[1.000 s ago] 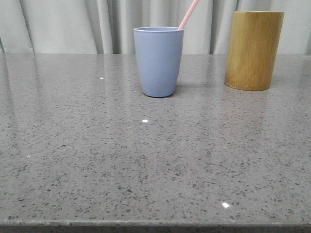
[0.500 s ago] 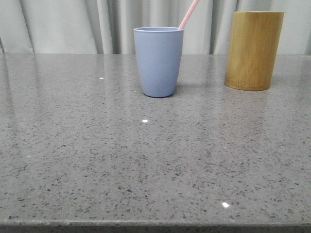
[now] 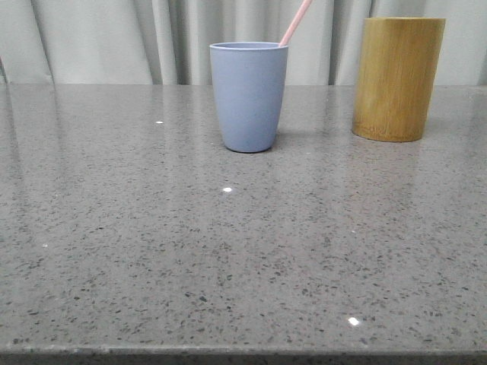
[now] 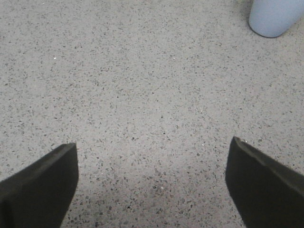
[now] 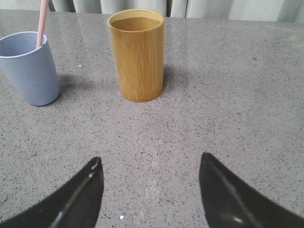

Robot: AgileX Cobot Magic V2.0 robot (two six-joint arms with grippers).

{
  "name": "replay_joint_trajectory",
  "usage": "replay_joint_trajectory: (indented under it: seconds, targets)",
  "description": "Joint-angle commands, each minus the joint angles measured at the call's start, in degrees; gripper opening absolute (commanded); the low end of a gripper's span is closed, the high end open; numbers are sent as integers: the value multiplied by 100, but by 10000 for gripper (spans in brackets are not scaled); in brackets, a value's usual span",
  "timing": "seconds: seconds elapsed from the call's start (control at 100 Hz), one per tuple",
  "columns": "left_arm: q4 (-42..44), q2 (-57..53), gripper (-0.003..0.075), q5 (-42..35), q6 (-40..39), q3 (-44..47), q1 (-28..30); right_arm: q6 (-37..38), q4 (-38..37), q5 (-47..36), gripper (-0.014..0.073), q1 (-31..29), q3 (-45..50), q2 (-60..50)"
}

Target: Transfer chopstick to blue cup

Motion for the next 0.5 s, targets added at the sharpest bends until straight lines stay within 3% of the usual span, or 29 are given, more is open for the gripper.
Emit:
replay_joint_trajectory:
  seconds: [0.0, 0.32, 0.49]
  targets:
    - [-108, 4, 600, -373, -12, -165, 12, 5, -70, -368, 447, -25, -131, 49]
    - [-108, 4, 583, -373, -12, -165, 12, 5, -70, -349, 447, -25, -131, 49]
    - [-108, 4, 407, -373, -12, -165, 12, 0, -90, -349, 404, -25, -131, 49]
